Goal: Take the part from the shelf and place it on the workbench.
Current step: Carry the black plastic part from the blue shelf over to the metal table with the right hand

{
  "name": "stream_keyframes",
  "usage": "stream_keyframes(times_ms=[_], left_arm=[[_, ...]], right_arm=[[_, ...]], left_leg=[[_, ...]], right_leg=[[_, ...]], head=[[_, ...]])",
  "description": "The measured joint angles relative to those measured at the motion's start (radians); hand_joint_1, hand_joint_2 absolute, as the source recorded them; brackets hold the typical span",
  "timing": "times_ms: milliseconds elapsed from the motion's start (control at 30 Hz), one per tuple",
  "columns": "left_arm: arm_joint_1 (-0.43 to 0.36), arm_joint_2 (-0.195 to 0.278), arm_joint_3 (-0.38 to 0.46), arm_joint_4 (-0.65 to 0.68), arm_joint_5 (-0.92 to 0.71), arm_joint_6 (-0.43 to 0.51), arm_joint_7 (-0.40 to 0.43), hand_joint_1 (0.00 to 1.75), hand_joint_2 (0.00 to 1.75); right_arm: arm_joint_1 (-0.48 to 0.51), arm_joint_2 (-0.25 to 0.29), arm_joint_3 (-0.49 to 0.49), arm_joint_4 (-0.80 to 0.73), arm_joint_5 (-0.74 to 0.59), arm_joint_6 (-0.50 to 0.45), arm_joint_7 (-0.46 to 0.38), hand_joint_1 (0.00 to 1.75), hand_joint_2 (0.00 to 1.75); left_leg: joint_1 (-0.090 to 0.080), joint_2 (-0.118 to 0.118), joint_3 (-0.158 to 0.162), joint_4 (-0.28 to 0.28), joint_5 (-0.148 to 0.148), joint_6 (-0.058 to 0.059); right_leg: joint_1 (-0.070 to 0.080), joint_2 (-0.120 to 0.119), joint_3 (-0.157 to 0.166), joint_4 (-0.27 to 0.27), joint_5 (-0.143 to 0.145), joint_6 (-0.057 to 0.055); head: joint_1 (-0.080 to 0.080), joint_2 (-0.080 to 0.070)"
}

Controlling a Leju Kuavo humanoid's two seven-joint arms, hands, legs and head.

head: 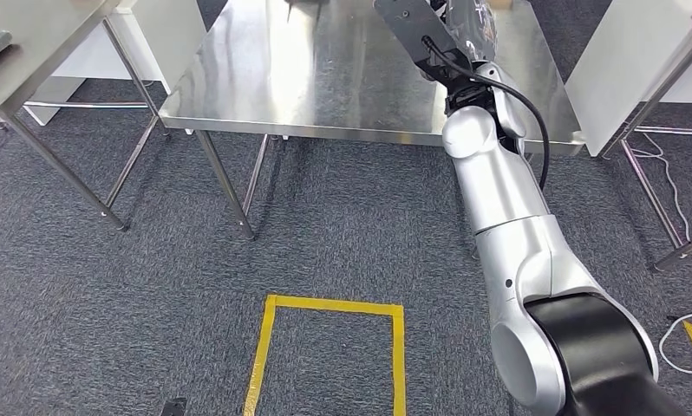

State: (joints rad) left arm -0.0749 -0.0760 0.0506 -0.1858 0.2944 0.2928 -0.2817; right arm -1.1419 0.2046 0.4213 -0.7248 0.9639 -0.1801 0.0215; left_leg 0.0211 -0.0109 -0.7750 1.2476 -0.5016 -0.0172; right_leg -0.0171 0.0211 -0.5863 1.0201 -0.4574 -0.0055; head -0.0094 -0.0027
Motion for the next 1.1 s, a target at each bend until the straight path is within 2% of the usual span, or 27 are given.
stream_keyframes(times_ms=[33, 67, 100, 167, 200, 233, 333, 533, 733, 800, 867, 933, 967, 1000, 1033, 1067, 1100], left_arm=[[0.000, 0.000, 0.000, 0.000, -0.005, 0.000, 0.000, 0.00, 1.75], [0.000, 0.000, -0.001, 0.000, -0.011, 0.001, 0.002, 0.00, 1.75], [0.000, 0.001, -0.001, 0.000, -0.019, 0.002, 0.003, 0.00, 1.75], [-0.001, 0.004, -0.003, 0.000, -0.035, 0.002, 0.008, 0.00, 1.75], [-0.003, 0.004, -0.004, 0.000, -0.042, 0.002, 0.011, 0.00, 1.75], [-0.004, 0.003, -0.005, 0.000, -0.047, 0.002, 0.014, 0.00, 1.75], [-0.004, 0.002, -0.009, 0.000, -0.053, 0.002, 0.020, 0.00, 1.75], [-0.005, 0.005, -0.021, 0.000, -0.065, 0.001, 0.021, 0.00, 1.75], [-0.006, 0.006, -0.034, 0.000, -0.082, 0.001, 0.024, 0.00, 1.75], [-0.006, 0.007, -0.037, 0.000, -0.083, 0.001, 0.024, 0.00, 1.75], [-0.007, 0.006, -0.037, 0.000, -0.083, 0.001, 0.024, 0.00, 1.75], [-0.010, 0.006, -0.037, 0.000, -0.084, 0.001, 0.025, 0.00, 1.75], [-0.010, 0.006, -0.037, 0.000, -0.084, 0.001, 0.025, 0.00, 1.75], [-0.010, 0.005, -0.037, 0.000, -0.084, 0.000, 0.025, 0.00, 1.75], [-0.010, 0.004, -0.038, 0.000, -0.085, -0.001, 0.025, 0.00, 1.75], [-0.010, 0.004, -0.039, 0.000, -0.085, -0.003, 0.026, 0.00, 1.75], [-0.010, 0.003, -0.041, 0.000, -0.087, -0.005, 0.027, 0.00, 1.75]], right_arm=[[0.002, -0.001, 0.000, 0.001, -0.003, 0.003, -0.002, 1.75, 1.75], [0.004, -0.001, 0.000, 0.001, -0.008, 0.007, -0.007, 1.75, 1.75], [0.006, -0.002, -0.001, 0.001, -0.015, 0.012, -0.014, 1.75, 1.75], [0.006, -0.005, -0.003, -0.004, -0.027, 0.023, -0.027, 1.75, 1.75], [0.005, -0.007, -0.003, -0.007, -0.030, 0.028, -0.031, 1.75, 1.75], [0.004, -0.009, -0.004, -0.010, -0.033, 0.031, -0.034, 1.75, 1.75], [0.004, -0.019, -0.006, -0.013, -0.036, 0.035, -0.035, 1.75, 1.75], [0.005, -0.029, -0.006, -0.014, -0.037, 0.037, -0.035, 1.75, 1.75], [0.006, -0.033, -0.006, -0.014, -0.039, 0.037, -0.035, 1.75, 1.75], [0.007, -0.034, -0.006, -0.018, -0.040, 0.036, -0.035, 1.75, 1.75], [0.008, -0.036, -0.007, -0.023, -0.041, 0.034, -0.037, 1.75, 1.75], [0.011, -0.041, -0.007, -0.025, -0.043, 0.033, -0.040, 1.75, 1.75], [0.014, -0.043, -0.007, -0.025, -0.044, 0.032, -0.041, 1.75, 1.75], [0.019, -0.045, -0.007, -0.025, -0.044, 0.032, -0.042, 1.75, 1.75], [0.024, -0.047, -0.007, -0.024, -0.045, 0.031, -0.044, 1.75, 1.75], [0.027, -0.048, -0.007, -0.025, -0.045, 0.030, -0.044, 1.75, 1.75], [0.029, -0.049, -0.008, -0.025, -0.045, 0.029, -0.045, 1.75, 1.75]], left_leg=[[0.001, 0.003, -0.015, 0.035, -0.009, -0.002], [0.002, 0.004, -0.010, 0.031, 0.002, -0.002], [0.002, 0.006, 0.016, -0.014, 0.027, -0.001], [0.000, 0.012, 0.091, -0.149, 0.075, 0.004], [-0.002, 0.012, 0.116, -0.196, 0.087, 0.009], [-0.004, 0.012, 0.129, -0.220, 0.089, 0.012], [-0.011, 0.007, 0.130, -0.227, 0.092, 0.015], [-0.025, 0.005, 0.127, -0.223, 0.089, 0.031], [-0.029, 0.005, 0.123, -0.217, 0.087, 0.046], [-0.025, 0.006, 0.126, -0.225, 0.091, 0.054], [-0.017, 0.007, 0.136, -0.241, 0.097, 0.064], [-0.012, 0.007, 0.140, -0.247, 0.100, 0.070], [-0.012, 0.006, 0.140, -0.247, 0.100, 0.070], [-0.011, 0.005, 0.140, -0.246, 0.100, 0.069], [-0.010, 0.002, 0.140, -0.246, 0.099, 0.068], [-0.008, 0.000, 0.141, -0.245, 0.098, 0.065], [-0.006, -0.003, 0.141, -0.243, 0.096, 0.061]], right_leg=[[0.002, -0.006, 0.000, 0.000, 0.000, 0.000], [0.003, -0.010, 0.000, 0.001, -0.001, 0.000], [0.003, -0.014, 0.001, 0.001, -0.001, 0.000], [0.005, -0.019, 0.001, 0.001, -0.003, 0.002], [0.008, -0.021, 0.000, 0.000, -0.003, 0.004], [0.013, -0.023, -0.001, 0.000, -0.005, 0.005], [0.021, -0.026, -0.002, 0.000, -0.007, 0.005], [0.008, -0.029, -0.003, -0.008, -0.001, 0.020], [-0.002, -0.029, -0.002, -0.010, 0.002, 0.033], [-0.002, -0.029, -0.003, -0.010, 0.001, 0.039], [0.001, -0.027, -0.025, 0.029, -0.020, 0.040], [0.001, -0.024, -0.085, 0.149, -0.072, 0.033], [0.001, -0.024, -0.121, 0.220, -0.098, 0.031], [0.000, -0.023, -0.148, 0.270, -0.112, 0.033], [-0.002, -0.023, -0.157, 0.284, -0.110, 0.039], [-0.004, -0.023, -0.144, 0.254, -0.092, 0.048], [-0.008, -0.024, -0.114, 0.188, -0.063, 0.057]], head=[[0.000, 0.000], [0.000, 0.000], [0.000, 0.000], [0.000, 0.000], [0.000, 0.000], [0.001, 0.000], [0.003, 0.000], [0.002, 0.000], [0.002, 0.000], [0.002, 0.000], [0.003, 0.000], [0.003, 0.000], [0.003, 0.000], [0.003, 0.000], [0.003, 0.000], [0.004, 0.000], [0.003, 0.000]])
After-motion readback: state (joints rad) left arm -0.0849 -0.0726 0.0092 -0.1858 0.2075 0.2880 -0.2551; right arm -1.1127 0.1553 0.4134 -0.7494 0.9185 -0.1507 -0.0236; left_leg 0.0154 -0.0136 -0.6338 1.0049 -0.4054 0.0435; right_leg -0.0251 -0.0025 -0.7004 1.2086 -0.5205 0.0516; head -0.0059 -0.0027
